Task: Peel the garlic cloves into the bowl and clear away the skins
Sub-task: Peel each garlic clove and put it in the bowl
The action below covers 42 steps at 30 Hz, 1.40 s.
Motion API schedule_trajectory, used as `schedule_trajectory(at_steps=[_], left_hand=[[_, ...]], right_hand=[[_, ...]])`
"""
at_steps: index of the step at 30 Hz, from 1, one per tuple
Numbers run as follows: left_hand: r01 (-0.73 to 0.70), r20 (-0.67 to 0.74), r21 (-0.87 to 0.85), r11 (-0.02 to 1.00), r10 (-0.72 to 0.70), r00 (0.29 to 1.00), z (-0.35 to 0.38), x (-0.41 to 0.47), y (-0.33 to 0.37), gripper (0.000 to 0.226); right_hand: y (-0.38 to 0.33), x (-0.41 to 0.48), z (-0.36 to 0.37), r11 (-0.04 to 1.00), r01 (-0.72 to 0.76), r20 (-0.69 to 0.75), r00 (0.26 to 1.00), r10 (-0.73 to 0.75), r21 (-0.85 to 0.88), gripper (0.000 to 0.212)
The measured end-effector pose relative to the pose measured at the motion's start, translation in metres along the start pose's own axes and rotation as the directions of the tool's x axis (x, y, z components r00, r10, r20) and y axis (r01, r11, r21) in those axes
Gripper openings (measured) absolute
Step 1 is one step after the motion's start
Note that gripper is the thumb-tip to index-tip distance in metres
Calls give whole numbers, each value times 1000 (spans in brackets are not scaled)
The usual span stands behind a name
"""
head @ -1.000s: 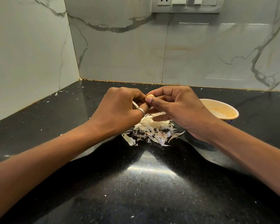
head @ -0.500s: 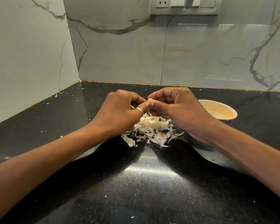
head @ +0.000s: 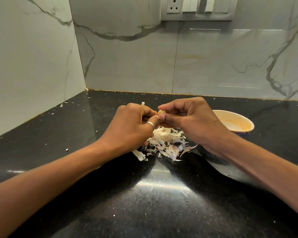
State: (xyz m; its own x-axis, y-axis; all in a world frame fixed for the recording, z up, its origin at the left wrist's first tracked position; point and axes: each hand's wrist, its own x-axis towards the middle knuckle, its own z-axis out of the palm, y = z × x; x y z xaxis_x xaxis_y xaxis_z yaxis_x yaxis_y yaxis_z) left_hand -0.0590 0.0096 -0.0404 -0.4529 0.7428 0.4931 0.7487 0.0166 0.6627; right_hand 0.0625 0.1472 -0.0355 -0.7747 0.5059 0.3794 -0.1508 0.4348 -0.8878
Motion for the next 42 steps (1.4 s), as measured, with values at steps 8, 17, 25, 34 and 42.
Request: schedule_trajectory(at_steps=[8,17,25,34,42], left_hand=[[-24,-8,27,999,25,1000,1,-3,2,13],[42,9,-5,999,-42,999,1,-2,2,15],[98,13,-142,985,-97,995,2,2,1,14],[83,17,-130,988,-81,997,0,1,2,10],[40,14,-79,996,-39,999,0,-1,5,9]], right_hand=[[2,2,-1,1000,8,5,1000,-8,17,22],[9,3,3,1000,7,-7,1000,-7,5,22],[6,2,4,999,18,-30,999,-17,35,23],[2,-1,2,996,2,-19,1000,0,86,24],[3,0,3,997,-5,-21,1000,6,71,24]])
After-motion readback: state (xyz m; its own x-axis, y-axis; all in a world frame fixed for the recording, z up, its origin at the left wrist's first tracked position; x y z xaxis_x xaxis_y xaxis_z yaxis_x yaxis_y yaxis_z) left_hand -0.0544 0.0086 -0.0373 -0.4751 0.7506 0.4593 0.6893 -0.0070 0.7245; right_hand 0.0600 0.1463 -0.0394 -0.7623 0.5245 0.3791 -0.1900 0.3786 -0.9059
